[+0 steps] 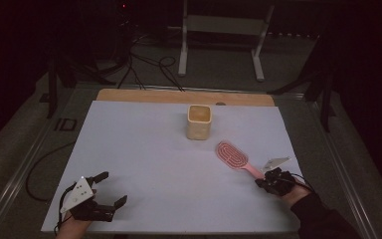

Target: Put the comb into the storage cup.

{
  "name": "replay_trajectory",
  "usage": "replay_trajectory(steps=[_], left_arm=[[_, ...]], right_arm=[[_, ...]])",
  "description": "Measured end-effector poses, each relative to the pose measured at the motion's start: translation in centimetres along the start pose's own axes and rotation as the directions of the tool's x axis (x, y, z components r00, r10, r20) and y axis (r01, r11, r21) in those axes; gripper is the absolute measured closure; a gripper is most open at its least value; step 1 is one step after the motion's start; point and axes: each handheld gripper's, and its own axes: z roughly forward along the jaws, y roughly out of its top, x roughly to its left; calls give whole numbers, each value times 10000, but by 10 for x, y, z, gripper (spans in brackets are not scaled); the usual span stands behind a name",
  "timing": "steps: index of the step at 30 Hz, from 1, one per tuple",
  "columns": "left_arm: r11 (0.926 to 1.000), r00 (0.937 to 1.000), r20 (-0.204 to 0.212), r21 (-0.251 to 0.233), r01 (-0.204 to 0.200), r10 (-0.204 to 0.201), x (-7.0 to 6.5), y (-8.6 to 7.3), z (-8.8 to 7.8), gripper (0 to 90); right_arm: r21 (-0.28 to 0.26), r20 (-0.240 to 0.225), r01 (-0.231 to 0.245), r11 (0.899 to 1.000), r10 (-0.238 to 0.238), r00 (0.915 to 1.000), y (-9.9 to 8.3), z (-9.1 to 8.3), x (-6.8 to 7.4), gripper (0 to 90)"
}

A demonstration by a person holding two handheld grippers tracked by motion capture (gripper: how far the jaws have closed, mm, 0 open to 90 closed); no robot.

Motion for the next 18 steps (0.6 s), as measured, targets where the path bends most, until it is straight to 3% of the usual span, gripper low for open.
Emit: replay_trajectory(steps=[12,18], left_arm=[[10000,10000,0,-8,3,-3,0,0,0,0],[10000,10000,-16,-21,-7,7,0,0,0,0]], right_arm=[[194,300,-376,9991,371,9989,-4,-1,-19,900],[71,96,-344,9994,343,9994,-4,-2,-23,900]])
